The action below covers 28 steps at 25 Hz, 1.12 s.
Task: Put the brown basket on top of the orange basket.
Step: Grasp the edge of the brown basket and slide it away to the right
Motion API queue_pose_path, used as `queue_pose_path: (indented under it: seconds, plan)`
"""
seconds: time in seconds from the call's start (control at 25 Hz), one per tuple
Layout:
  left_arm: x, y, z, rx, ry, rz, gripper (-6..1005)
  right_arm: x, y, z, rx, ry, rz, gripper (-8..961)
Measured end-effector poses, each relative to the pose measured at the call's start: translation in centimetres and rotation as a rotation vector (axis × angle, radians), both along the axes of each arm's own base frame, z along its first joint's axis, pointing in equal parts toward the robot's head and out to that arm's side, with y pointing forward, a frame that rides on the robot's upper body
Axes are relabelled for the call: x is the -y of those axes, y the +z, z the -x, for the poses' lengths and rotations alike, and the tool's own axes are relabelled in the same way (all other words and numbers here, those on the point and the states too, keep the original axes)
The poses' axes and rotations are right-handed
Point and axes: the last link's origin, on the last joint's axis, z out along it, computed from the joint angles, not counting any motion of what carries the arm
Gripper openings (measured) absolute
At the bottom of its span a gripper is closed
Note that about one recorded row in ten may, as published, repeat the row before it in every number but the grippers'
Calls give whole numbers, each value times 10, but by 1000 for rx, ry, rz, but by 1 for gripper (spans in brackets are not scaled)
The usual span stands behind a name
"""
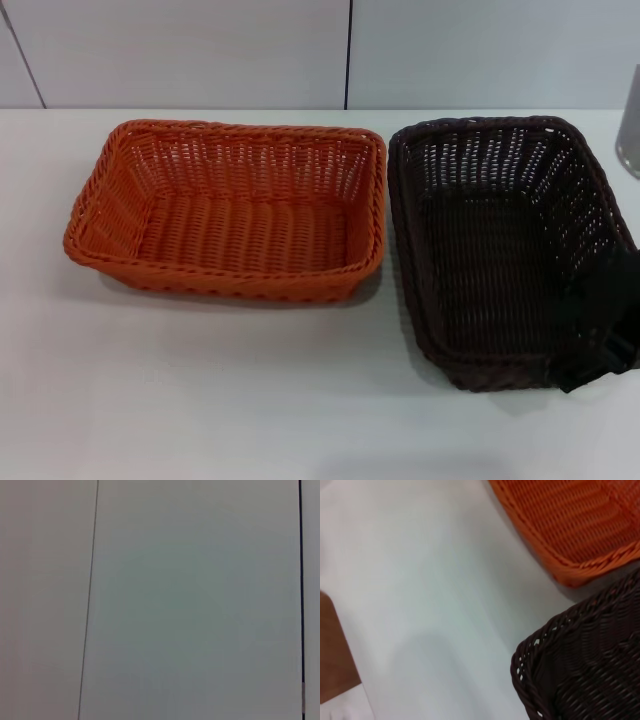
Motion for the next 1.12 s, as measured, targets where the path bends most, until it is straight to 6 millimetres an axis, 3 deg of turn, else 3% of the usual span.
queue_pose_path:
  seconds: [0.36, 0.68, 1.0, 1.12]
  plan:
    - [-2, -3, 0, 26, -5, 15, 787, -13, -17, -13, 71, -19, 27, 693]
    - [-2, -3, -1, 26, -7, 16, 787, -20, -48, -26, 132, -34, 92, 692]
    - [-2, -3, 0, 25, -8, 16, 787, -27, -55, -29, 185, 2, 49, 693]
    - [-2, -3, 0, 24, -8, 16, 787, -28, -56, -28, 184, 8, 44, 628]
